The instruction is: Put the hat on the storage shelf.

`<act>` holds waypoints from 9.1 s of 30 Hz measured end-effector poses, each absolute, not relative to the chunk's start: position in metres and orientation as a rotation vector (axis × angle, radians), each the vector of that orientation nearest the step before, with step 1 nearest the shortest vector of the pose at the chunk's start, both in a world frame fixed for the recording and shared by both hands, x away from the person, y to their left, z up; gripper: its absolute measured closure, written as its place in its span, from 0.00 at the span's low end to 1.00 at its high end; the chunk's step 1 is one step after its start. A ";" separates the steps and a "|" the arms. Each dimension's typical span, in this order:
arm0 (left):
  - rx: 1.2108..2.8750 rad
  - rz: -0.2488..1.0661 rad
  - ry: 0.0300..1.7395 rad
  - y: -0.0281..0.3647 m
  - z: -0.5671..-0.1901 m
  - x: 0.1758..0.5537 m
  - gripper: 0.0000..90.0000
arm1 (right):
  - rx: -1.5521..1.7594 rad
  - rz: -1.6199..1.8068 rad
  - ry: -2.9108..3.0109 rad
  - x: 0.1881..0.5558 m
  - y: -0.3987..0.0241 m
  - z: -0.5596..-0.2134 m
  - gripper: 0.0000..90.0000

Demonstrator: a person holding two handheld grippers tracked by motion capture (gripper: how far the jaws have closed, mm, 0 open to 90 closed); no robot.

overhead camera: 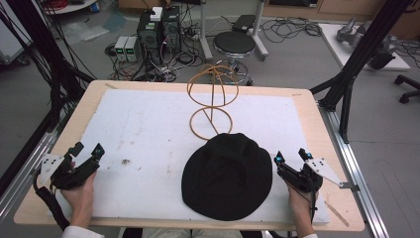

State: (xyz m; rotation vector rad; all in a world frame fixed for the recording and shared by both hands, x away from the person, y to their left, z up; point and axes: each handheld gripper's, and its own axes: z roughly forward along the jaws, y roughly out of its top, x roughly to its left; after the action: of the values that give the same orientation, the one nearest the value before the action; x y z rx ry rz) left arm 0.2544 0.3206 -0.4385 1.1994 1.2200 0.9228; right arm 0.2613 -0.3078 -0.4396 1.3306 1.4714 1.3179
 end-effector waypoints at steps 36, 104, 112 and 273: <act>1.191 0.934 1.232 0.321 -0.439 0.255 0.31 | 1.190 1.533 1.511 0.245 -0.292 -0.415 0.18; 1.183 0.917 1.236 0.321 -0.440 0.256 0.31 | 1.024 1.640 2.109 0.254 -0.228 -0.423 0.35; 1.183 0.915 1.233 0.321 -0.440 0.256 0.31 | 0.944 1.605 2.108 0.250 -0.227 -0.417 0.81; 1.251 0.902 1.188 0.312 -0.441 0.271 0.30 | 0.806 1.712 1.319 0.383 -0.150 -0.234 0.95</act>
State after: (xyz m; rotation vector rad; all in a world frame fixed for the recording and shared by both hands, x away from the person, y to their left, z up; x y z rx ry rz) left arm 0.2712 0.3117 -0.4414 1.2515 1.1882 0.9017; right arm 0.3825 -0.1499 -0.2338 0.8064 1.3188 1.7117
